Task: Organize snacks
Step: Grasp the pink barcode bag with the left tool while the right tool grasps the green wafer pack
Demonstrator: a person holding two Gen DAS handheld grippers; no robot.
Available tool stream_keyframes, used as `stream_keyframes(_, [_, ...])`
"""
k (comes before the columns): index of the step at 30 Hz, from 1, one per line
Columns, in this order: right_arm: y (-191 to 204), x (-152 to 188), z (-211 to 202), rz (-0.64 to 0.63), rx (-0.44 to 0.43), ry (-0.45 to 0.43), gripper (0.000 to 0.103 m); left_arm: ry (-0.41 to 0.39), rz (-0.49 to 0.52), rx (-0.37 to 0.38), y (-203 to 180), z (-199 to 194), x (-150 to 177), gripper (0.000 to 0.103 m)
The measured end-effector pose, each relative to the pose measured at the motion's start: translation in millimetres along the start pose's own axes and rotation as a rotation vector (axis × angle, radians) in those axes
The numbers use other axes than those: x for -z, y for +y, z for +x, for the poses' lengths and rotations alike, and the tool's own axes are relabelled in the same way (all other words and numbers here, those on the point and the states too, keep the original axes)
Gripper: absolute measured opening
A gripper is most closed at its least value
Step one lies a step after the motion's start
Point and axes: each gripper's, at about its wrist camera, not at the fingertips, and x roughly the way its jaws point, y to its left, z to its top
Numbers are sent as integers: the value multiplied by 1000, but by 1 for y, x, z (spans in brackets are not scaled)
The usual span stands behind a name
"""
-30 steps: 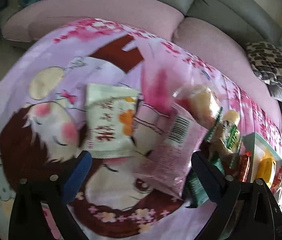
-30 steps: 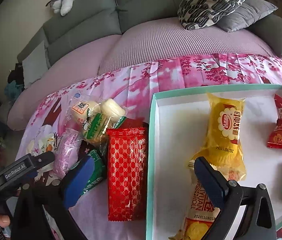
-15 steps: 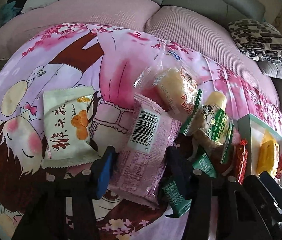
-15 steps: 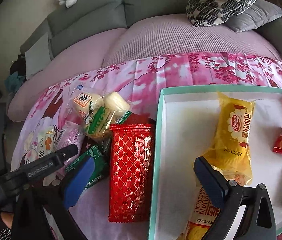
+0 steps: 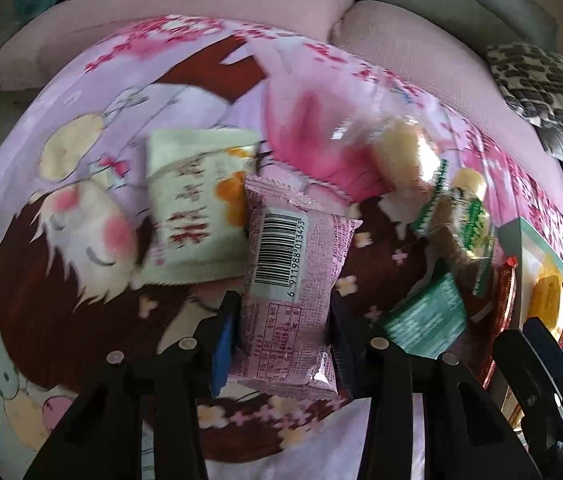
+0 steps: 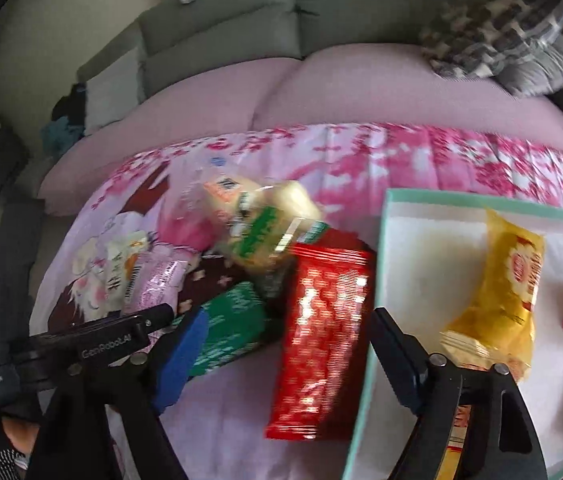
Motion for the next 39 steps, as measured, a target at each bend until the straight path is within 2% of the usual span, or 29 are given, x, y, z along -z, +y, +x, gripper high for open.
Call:
stream_keyframes(6, [26, 5, 7, -87, -52, 33, 73, 29, -57, 6, 21, -4, 5, 45])
stream_keyframes(15, [53, 2, 36, -226, -53, 120, 73, 42, -103, 35, 36, -5, 5, 46])
stream_keyframes(26, [56, -8, 57, -284, -61, 149, 73, 44, -124, 47, 39, -7, 5, 46])
stream_keyframes(39, [55, 7, 47, -248, -75, 182, 73, 46, -130, 44, 41, -8, 5, 46])
